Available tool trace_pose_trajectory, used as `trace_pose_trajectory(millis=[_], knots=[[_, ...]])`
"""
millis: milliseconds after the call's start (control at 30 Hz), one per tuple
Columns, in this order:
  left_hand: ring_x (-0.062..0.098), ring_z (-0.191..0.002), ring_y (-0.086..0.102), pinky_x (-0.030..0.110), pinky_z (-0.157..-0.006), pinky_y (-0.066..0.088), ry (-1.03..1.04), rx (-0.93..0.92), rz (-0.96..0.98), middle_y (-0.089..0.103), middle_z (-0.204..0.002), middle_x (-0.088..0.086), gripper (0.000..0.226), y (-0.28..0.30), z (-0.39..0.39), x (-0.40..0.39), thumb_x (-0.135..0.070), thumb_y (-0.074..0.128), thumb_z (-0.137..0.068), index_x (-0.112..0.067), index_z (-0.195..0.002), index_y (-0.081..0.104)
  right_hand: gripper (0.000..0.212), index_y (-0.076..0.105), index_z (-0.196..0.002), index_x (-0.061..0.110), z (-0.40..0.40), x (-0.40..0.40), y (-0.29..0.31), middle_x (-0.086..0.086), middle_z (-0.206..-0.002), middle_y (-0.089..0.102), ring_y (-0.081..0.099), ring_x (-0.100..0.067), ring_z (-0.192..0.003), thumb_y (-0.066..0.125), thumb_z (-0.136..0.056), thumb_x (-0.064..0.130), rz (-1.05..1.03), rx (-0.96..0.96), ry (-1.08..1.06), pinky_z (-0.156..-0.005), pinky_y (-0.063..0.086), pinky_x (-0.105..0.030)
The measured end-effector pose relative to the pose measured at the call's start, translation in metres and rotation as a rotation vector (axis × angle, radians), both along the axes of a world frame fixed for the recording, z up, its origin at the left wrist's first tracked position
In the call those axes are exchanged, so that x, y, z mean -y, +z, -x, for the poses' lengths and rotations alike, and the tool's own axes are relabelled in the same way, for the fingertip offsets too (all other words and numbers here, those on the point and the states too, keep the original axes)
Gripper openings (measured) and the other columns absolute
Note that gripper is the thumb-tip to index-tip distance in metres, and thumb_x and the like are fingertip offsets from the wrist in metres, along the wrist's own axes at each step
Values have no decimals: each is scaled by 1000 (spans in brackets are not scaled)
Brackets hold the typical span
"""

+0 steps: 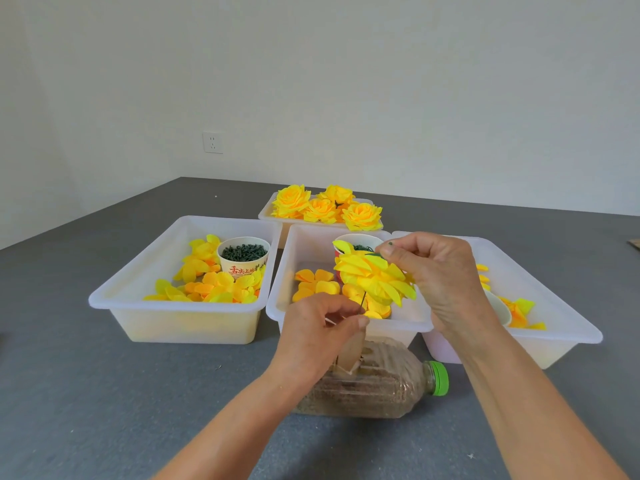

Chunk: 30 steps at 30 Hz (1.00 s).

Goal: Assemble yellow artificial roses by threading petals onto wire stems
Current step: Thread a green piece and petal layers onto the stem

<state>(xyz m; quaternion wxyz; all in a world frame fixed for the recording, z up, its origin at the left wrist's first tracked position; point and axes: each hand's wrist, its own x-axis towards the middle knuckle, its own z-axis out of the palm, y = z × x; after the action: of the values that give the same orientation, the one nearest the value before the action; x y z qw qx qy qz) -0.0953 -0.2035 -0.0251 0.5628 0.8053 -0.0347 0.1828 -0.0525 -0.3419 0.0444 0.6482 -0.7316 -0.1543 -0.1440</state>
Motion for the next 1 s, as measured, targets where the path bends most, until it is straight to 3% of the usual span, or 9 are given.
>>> trace_pose_trajectory(millis=[133, 333, 400, 533, 667, 867, 1000], knots=[[-3, -67, 56, 7, -61, 42, 16, -20, 17, 66, -72, -13, 16, -2, -3, -1, -18, 74, -78, -31, -70, 70, 15, 70, -64, 15, -2, 3, 0, -2, -64, 66, 54, -5, -57, 73, -76, 7, 10, 7, 3, -55, 44, -16], [-7, -59, 52, 6, -58, 39, 21, -25, -26, 62, -62, -25, 22, 0, -3, -3, -19, 75, -77, -34, -63, 66, 14, 69, -65, 13, -6, 5, 6, -4, -64, 65, 53, -4, -56, 72, -77, 7, -34, 23, 12, -54, 43, -14], [-6, -60, 53, 7, -59, 40, 20, -23, -39, 63, -62, -20, 21, 0, -3, -2, -18, 74, -78, -33, -64, 67, 13, 70, -65, 12, -7, 6, 10, -7, -65, 66, 55, -7, -58, 71, -76, 7, -75, 2, 4, -55, 45, -18], [-6, -61, 53, 6, -58, 40, 13, -1, -22, 64, -61, -15, 18, 1, -1, 0, -20, 74, -78, -29, -65, 67, 21, 71, -59, 13, -20, 9, 9, -9, -63, 65, 54, -24, -66, 67, -75, 1, -319, -187, -45, -65, 47, -34], [-3, -63, 57, 12, -63, 48, 16, 10, 37, 65, -62, -17, 15, 4, -2, 2, -22, 73, -79, -31, -68, 68, 8, 62, -81, 7, -33, 9, -1, -19, -87, 59, 53, -27, -83, 56, -82, 1, -543, -499, -35, -81, 49, -43], [-3, -58, 53, 8, -57, 42, 9, -32, 8, 64, -63, -9, 18, 9, -3, 0, -18, 72, -80, -25, -64, 68, 26, 60, -75, 14, -37, 13, -14, -6, -62, 69, 58, -22, -76, 44, -95, 14, -809, -734, 154, -73, 46, -37], [-1, -59, 52, 8, -57, 40, 12, -29, -17, 67, -68, -1, 16, 10, -3, -1, -19, 72, -80, -20, -64, 68, 18, 60, -86, 13, -41, 11, -17, -12, -83, 67, 59, -27, -81, 46, -95, 19, -960, -798, 227, -72, 47, -40]])
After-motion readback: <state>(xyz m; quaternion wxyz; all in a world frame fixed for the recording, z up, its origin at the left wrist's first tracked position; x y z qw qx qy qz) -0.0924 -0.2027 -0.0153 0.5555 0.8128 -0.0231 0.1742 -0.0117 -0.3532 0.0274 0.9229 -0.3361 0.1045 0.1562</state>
